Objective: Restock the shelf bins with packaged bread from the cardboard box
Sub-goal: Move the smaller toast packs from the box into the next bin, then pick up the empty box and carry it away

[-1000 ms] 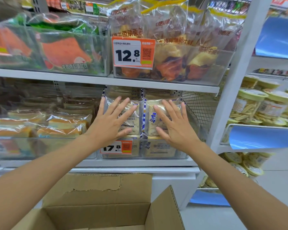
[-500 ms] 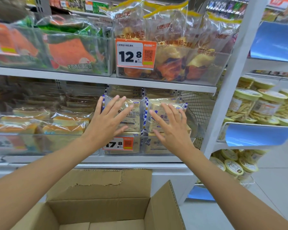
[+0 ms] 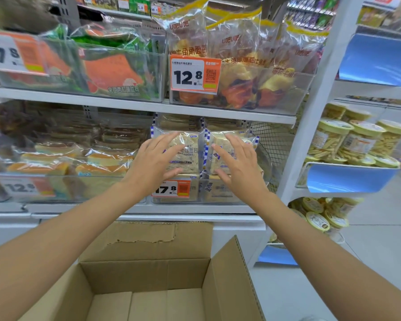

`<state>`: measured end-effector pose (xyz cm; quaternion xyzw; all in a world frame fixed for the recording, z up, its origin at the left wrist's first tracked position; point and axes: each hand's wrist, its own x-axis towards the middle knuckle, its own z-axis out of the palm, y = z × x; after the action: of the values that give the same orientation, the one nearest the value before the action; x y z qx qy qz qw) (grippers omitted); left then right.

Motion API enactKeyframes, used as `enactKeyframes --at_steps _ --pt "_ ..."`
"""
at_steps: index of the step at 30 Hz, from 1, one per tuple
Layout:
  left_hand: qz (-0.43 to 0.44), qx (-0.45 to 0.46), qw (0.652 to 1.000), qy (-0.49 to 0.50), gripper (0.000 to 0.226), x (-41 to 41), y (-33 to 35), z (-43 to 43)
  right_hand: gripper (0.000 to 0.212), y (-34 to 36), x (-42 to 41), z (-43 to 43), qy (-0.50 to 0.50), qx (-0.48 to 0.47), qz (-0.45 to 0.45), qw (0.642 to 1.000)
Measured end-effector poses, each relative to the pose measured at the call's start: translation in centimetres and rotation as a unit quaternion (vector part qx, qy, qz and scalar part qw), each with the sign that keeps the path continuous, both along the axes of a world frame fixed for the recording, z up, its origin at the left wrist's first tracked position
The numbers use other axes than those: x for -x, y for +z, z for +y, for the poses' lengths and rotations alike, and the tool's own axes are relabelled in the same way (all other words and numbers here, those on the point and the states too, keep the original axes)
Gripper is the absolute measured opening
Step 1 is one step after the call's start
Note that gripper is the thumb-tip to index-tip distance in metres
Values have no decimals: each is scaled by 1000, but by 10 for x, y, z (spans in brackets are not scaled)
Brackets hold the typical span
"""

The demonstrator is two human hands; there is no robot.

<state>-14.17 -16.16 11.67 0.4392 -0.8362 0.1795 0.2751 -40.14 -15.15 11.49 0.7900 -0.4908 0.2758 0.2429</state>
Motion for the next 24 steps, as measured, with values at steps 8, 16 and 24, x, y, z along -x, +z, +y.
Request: enactKeyframes --at_steps 8,16,24 --pt "42 -106 993 17 53 -4 -16 53 37 -17 -19 55 23 -156 -87 984" --pt "58 -291 952 79 56 -59 -71 157 31 -80 -19 154 -18 -349 -111 930" --pt "97 -402 892 181 61 -168 -124 228 31 -128 12 214 -82 -401 -42 912"
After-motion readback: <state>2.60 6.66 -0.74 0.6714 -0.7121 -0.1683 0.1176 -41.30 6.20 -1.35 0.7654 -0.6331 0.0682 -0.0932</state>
